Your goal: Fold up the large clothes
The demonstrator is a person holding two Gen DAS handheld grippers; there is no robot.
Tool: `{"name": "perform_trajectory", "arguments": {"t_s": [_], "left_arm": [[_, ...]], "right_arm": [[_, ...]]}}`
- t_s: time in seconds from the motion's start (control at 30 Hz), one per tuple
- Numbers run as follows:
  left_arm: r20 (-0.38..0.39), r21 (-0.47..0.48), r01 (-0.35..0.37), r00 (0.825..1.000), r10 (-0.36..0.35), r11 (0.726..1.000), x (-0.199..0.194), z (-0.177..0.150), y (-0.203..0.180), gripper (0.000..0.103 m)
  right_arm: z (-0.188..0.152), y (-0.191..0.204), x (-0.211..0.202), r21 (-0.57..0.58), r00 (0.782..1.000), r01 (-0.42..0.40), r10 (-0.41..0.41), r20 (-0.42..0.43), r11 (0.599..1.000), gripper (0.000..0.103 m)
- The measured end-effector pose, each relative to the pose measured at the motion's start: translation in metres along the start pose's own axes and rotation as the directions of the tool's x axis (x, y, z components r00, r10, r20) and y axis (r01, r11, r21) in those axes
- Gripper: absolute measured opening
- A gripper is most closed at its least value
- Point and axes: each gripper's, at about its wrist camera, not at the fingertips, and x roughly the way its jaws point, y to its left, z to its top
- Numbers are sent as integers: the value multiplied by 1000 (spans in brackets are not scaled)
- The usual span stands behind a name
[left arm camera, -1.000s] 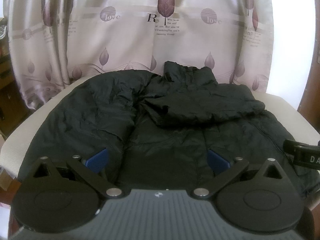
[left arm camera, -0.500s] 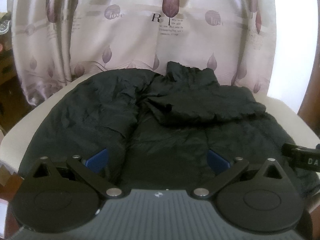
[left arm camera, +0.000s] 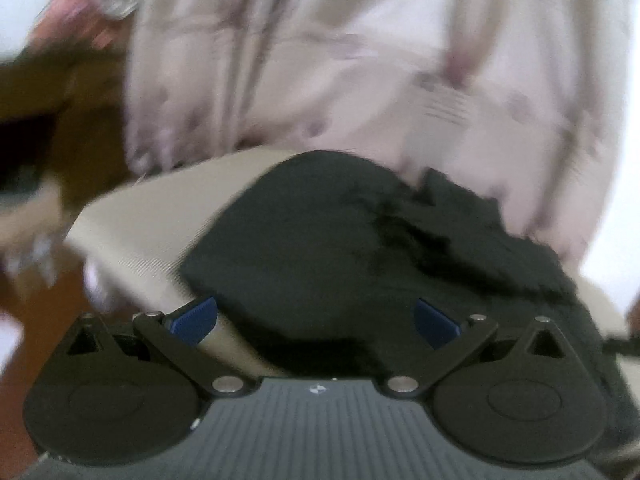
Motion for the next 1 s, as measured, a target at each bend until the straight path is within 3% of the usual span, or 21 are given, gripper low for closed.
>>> {"name": "perform_trajectory", "arguments": {"t_s": [0.13, 0.2, 0.3, 0.4, 0.47, 0.53, 0.57, 0.6, 0.7, 0.77, 0.83, 0.9, 1.0], "left_arm": [[-113, -191, -54, 993, 32, 980, 21, 6, 49, 103], [-150, -237, -66, 988, 31, 969, 32, 10, 63, 103], [-122, -225, -41, 992, 13, 973, 39, 20, 70, 100], [-120, -142, -26, 993, 9, 989, 45, 34, 60, 78], [-129, -96, -10, 992, -2, 995, 47, 44, 55, 47], [-139, -78, -1, 990, -10, 997, 51, 56, 54, 38], [-137, -66, 1, 990, -10, 998, 53, 64, 54, 26], [-133, -42, -1, 991, -4, 999, 54, 73, 54, 22], [-55, 18, -40, 998, 41, 999, 56, 113, 55, 16], [41, 39, -87, 996, 85, 995, 55, 149, 58, 7], [168, 70, -166, 974, 152, 984, 57, 189, 58, 7], [247, 90, -241, 945, 213, 966, 67, 226, 58, 7], [283, 66, -304, 919, 274, 950, 88, 270, 66, 7]], "right_arm": [[-1, 3, 1, -4, 1000, -7, 7, -6, 1000, 103], [-2, 5, 1, -7, 1000, -12, 12, -9, 1000, 103], [-3, 8, 1, -25, 1000, -13, 13, -13, 1000, 103], [-3, 9, 3, -28, 1000, -15, 14, -19, 1000, 103], [-2, 8, 4, -25, 1000, -11, 11, -22, 1000, 103], [-2, 7, 6, -17, 1000, -9, 8, -26, 1000, 103], [-2, 7, 7, -14, 1000, -9, 9, -28, 1000, 103], [-2, 7, 8, -12, 999, -11, 11, -32, 1000, 103], [-1, 8, 11, -17, 999, -13, 12, -39, 1000, 103], [-1, 8, 13, -20, 999, -14, 13, -43, 1000, 103], [0, 7, 14, -15, 999, -17, 17, -44, 1000, 103], [1, 6, 17, -8, 999, -18, 17, -47, 1000, 103], [2, 7, 20, -5, 998, -16, 15, -54, 1000, 103]]}}
